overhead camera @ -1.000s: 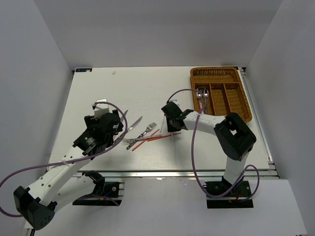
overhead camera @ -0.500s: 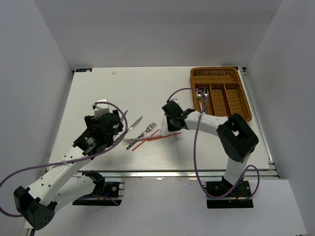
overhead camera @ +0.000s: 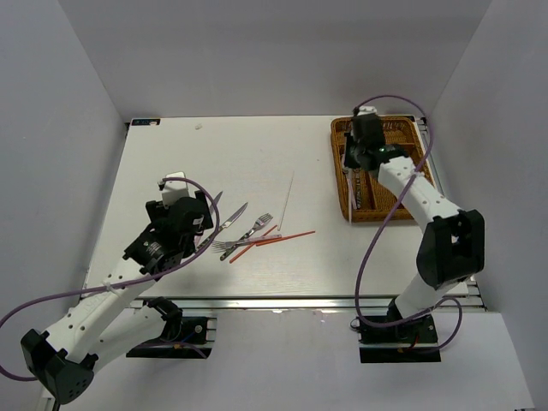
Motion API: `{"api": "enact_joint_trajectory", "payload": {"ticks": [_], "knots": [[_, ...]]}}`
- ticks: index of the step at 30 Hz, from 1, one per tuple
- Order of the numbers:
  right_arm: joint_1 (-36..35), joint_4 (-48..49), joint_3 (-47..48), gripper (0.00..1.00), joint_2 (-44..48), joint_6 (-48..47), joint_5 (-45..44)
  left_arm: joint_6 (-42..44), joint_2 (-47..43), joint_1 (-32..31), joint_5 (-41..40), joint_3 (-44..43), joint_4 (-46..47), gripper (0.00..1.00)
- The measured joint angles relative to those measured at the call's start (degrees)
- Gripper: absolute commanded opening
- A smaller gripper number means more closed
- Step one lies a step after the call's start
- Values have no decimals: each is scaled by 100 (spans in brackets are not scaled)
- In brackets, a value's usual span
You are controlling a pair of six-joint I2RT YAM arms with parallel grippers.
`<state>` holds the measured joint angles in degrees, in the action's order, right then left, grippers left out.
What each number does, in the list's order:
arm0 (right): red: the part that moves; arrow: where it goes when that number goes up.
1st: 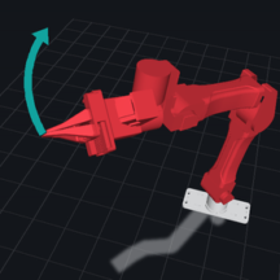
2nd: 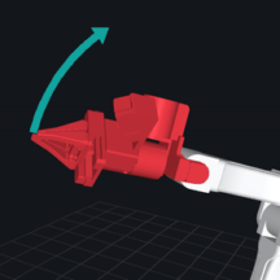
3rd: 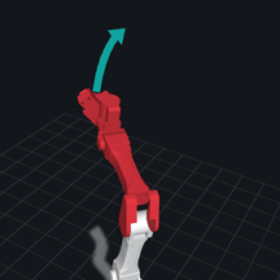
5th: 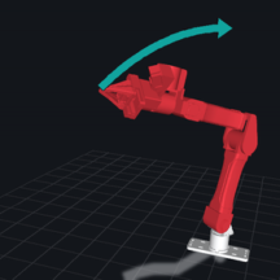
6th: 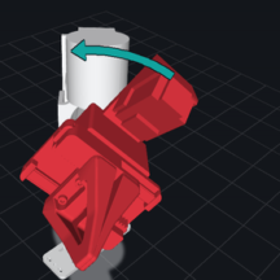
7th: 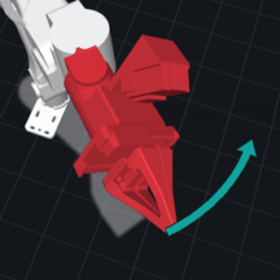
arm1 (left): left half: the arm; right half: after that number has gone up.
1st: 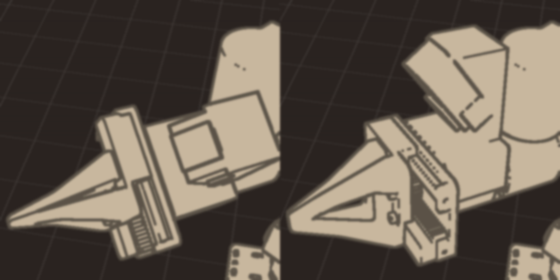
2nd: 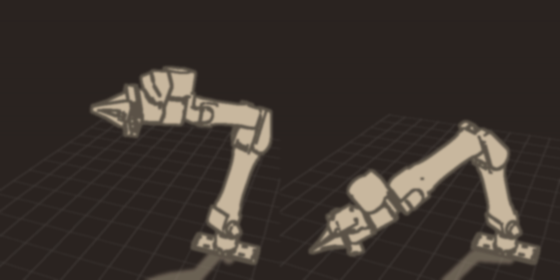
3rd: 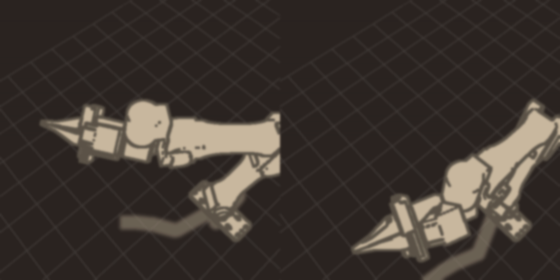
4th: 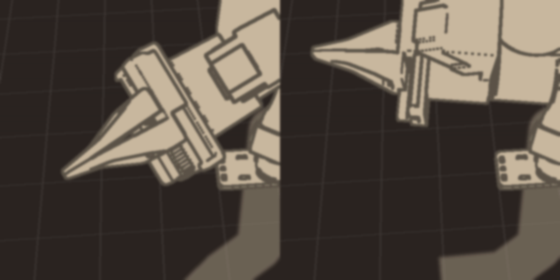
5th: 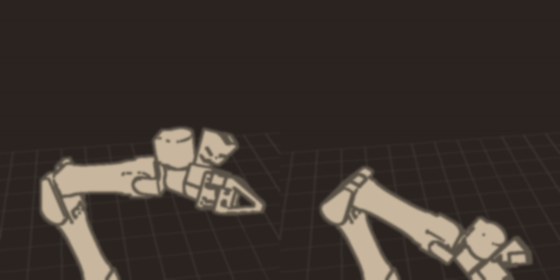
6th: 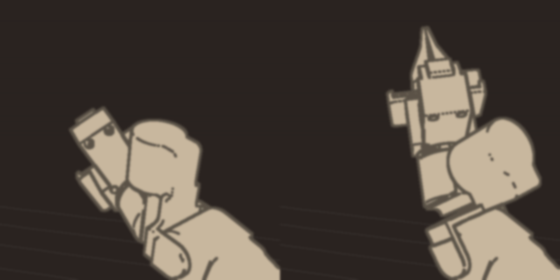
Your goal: Sort the eating utensils into containers
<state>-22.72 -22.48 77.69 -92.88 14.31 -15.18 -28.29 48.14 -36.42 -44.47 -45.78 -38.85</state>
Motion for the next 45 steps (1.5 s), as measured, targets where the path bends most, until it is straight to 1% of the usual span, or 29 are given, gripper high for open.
{"api": "enact_joint_trajectory", "payload": {"ticks": [5, 10, 14, 16, 18, 19, 20, 22, 25, 30, 35, 37, 40, 41, 43, 45], "knots": [[914, -262, 1104, 0, -765, -710, -131, 13, -13, 0, 68, 0, 37, 98], [1471, -474, 2037, 0, -1600, -1213, -247, 48, -81, 0, 164, 0, 59, 98], [1687, -455, 2192, 0, -1943, -1491, -289, 83, -133, 0, 205, 0, 90, 98], [1735, -446, 2192, 2, -2061, -1561, -286, 90, -151, 0, 216, 0, 109, 98], [1740, -439, 2188, 8, -2153, -1609, -286, 94, -155, 0, 229, 0, 120, 98], [1740, -437, 2184, 12, -2186, -1613, -280, 101, -155, 0, 238, 0, 120, 98], [1740, -437, 2170, 28, -2205, -1613, -262, 107, -153, 0, 249, 0, 120, 98], [1735, -431, 2096, 43, -2214, -1600, -238, 114, -153, 0, 264, 0, 120, 98], [1718, -442, 2052, 45, -2214, -1626, -247, 127, -153, 0, 273, 0, 120, 98], [1718, -448, 2052, 52, -2214, -1598, -247, 131, -153, 0, 278, 2, 120, 98], [1606, -507, 1993, 56, -2090, -1274, -7, 131, -149, 0, 278, 2, 120, 98], [1443, -566, 1891, 57, -1917, -1115, 11, 131, -142, 2, 278, 2, 120, 98], [1147, -688, 1781, 52, -1674, -879, 7, 129, -131, 9, 278, 2, 120, 98], [1071, -723, 1770, 40, -1637, -837, -7, 129, -131, 9, 278, 2, 120, 98], [990, -817, 1768, 27, -1622, -745, -55, 129, -131, 9, 278, 2, 120, 98], [999, -861, 1665, 26, -1622, -713, 28, 131, -131, 9, 282, 9, 127, 98]]}}
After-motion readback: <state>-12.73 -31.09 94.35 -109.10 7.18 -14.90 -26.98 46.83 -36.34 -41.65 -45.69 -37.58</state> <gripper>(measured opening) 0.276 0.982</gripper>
